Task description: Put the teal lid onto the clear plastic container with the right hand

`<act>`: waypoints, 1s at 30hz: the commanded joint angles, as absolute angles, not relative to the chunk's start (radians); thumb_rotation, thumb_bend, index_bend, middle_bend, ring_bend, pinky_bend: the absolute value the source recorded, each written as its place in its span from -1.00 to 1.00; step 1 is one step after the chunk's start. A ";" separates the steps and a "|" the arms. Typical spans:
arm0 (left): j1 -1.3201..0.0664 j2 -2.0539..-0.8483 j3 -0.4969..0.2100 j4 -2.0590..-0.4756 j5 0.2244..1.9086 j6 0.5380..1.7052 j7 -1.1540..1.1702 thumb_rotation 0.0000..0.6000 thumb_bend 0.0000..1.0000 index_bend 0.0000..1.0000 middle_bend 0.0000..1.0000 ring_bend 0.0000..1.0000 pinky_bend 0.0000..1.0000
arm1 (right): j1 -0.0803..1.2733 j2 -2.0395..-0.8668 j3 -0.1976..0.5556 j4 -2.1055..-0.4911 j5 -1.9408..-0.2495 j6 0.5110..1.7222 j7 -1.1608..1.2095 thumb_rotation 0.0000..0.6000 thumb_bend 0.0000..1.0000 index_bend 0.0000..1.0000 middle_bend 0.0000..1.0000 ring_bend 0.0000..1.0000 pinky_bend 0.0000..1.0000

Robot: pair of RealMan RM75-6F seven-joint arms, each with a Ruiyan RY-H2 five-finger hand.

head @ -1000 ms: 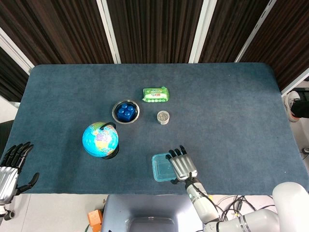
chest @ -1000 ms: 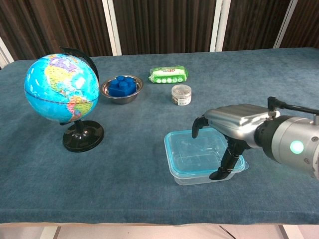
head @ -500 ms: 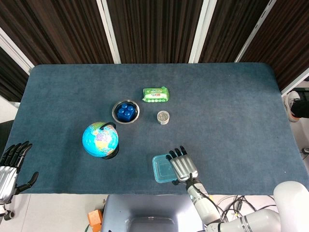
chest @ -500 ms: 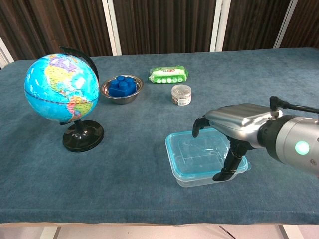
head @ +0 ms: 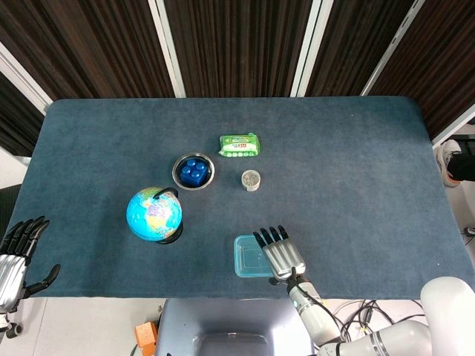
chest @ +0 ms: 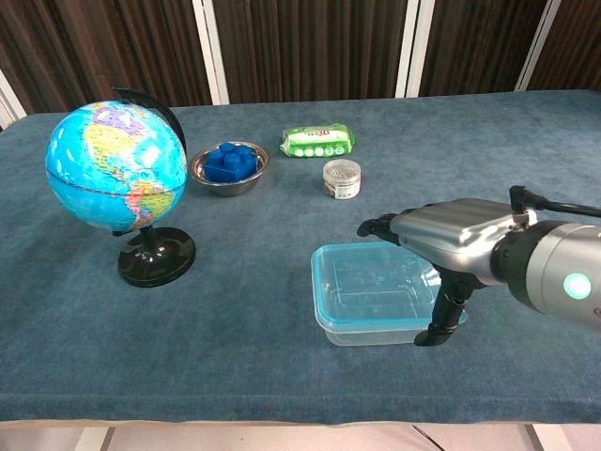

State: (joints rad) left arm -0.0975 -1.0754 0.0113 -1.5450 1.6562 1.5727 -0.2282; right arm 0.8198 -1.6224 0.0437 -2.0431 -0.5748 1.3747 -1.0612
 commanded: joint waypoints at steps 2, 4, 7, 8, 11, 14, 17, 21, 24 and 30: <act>-0.098 -1.075 0.011 -1.545 1.656 1.572 -0.227 1.00 -0.38 -1.00 -0.92 -0.98 -1.00 | 0.820 -1.618 0.043 -2.048 -0.576 1.375 -1.059 1.00 -1.00 -1.00 -0.95 -1.00 -1.00; -0.098 -1.075 0.011 -1.545 1.656 1.572 -0.226 1.00 -0.38 -1.00 -0.92 -0.98 -1.00 | 0.820 -1.616 0.041 -2.051 -0.578 1.376 -1.057 1.00 -1.00 -1.00 -0.95 -1.00 -1.00; -0.097 -1.074 0.011 -1.546 1.653 1.572 -0.223 1.00 -0.38 -1.00 -0.92 -0.98 -1.00 | 0.819 -1.607 0.035 -2.061 -0.594 1.376 -1.055 1.00 -1.00 -1.00 -0.95 -1.00 -1.00; -0.097 -1.074 0.011 -1.547 1.651 1.571 -0.222 1.00 -0.38 -1.00 -0.92 -0.98 -1.00 | 0.819 -1.602 0.030 -2.067 -0.602 1.377 -1.057 1.00 -1.00 -1.00 -0.95 -1.00 -1.00; -0.096 -1.072 0.010 -1.549 1.647 1.568 -0.215 1.00 -0.38 -1.00 -0.92 -0.98 -1.00 | 0.818 -1.581 0.010 -2.096 -0.650 1.378 -1.060 1.00 -0.97 -0.97 -0.97 -1.00 -1.00; -0.097 -1.070 0.011 -1.551 1.645 1.564 -0.213 1.00 -0.38 -1.00 -0.92 -0.98 -1.00 | 0.807 -1.561 -0.009 -2.116 -0.740 1.369 -1.022 1.00 -0.95 -0.75 -0.97 -1.00 -1.00; -0.098 -1.070 0.011 -1.554 1.645 1.561 -0.209 1.00 -0.38 -1.00 -0.92 -0.98 -1.00 | 0.798 -1.545 -0.007 -2.125 -0.790 1.360 -0.986 1.00 -0.95 -0.50 -0.97 -1.00 -1.00; -0.099 -1.070 0.013 -1.553 1.645 1.554 -0.195 1.00 -0.38 -1.00 -0.92 -0.98 -1.00 | 0.809 -1.556 0.032 -2.109 -0.761 1.344 -0.977 1.00 -0.95 -0.27 -0.98 -1.00 -1.00; -0.102 -1.070 0.014 -1.558 1.642 1.545 -0.183 1.00 -0.35 -1.00 -0.92 -0.98 -1.00 | 0.830 -1.584 0.061 -2.086 -0.726 1.335 -0.997 1.00 -0.95 -0.20 -0.97 -1.00 -1.00; -0.102 -1.070 0.012 -1.558 1.638 1.544 -0.187 1.00 -0.35 -1.00 -0.92 -0.98 -1.00 | 0.866 -1.648 0.089 -2.032 -0.677 1.376 -1.087 1.00 -0.95 -0.14 -0.98 -1.00 -1.00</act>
State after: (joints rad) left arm -0.1019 -1.0703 0.0122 -1.5578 1.6378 1.5439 -0.1867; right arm 0.8536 -1.6308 0.0776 -2.0472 -0.6940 1.3628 -1.0674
